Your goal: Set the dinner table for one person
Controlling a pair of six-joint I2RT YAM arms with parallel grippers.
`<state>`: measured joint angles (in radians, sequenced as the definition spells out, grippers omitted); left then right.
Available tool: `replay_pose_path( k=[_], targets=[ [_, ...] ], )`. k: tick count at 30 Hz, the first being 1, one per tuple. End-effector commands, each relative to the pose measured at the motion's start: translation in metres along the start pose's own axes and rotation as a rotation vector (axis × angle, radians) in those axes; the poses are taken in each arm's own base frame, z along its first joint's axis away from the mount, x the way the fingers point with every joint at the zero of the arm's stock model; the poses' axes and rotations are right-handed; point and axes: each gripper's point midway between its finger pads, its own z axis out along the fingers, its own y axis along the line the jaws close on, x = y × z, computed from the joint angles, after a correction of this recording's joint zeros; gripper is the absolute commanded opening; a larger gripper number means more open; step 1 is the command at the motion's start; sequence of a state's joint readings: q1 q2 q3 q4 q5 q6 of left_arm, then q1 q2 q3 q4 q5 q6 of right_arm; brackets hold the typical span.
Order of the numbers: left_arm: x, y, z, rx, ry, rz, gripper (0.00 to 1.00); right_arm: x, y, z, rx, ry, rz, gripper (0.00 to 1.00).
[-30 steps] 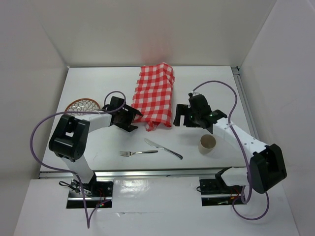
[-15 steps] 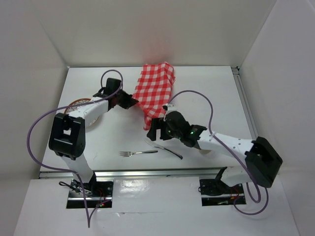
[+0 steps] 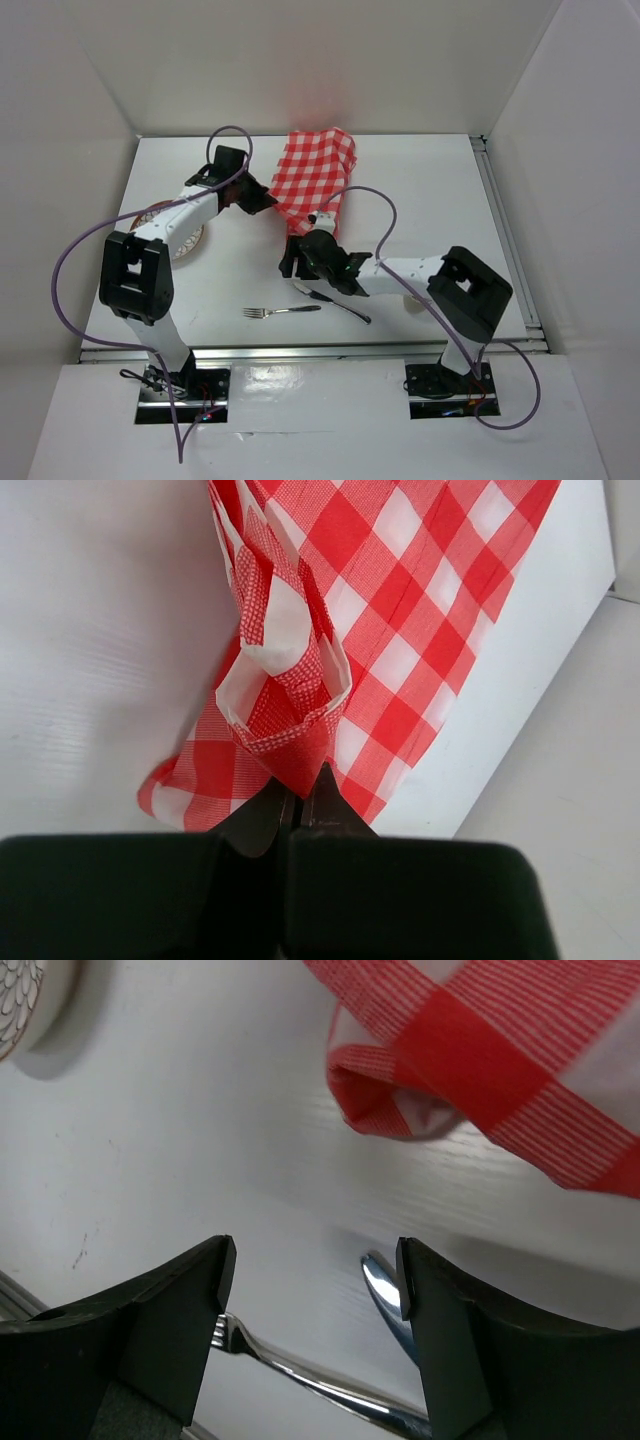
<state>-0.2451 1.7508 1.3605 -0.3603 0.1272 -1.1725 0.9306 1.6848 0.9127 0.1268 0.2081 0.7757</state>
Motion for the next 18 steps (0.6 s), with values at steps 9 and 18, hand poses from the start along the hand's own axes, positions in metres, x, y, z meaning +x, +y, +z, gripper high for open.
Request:
replay_pose_path(
  k=[9,18],
  targets=[
    [-0.014,-0.023,-0.031,0.044,-0.050,0.094,0.00,-0.046,0.029,0.049,0.148,-0.238,0.071,0.83],
    [-0.018,-0.026,-0.043,0.058,-0.066,0.099,0.00,-0.052,-0.004,0.069,0.433,-0.269,0.048,0.44]
  ],
)
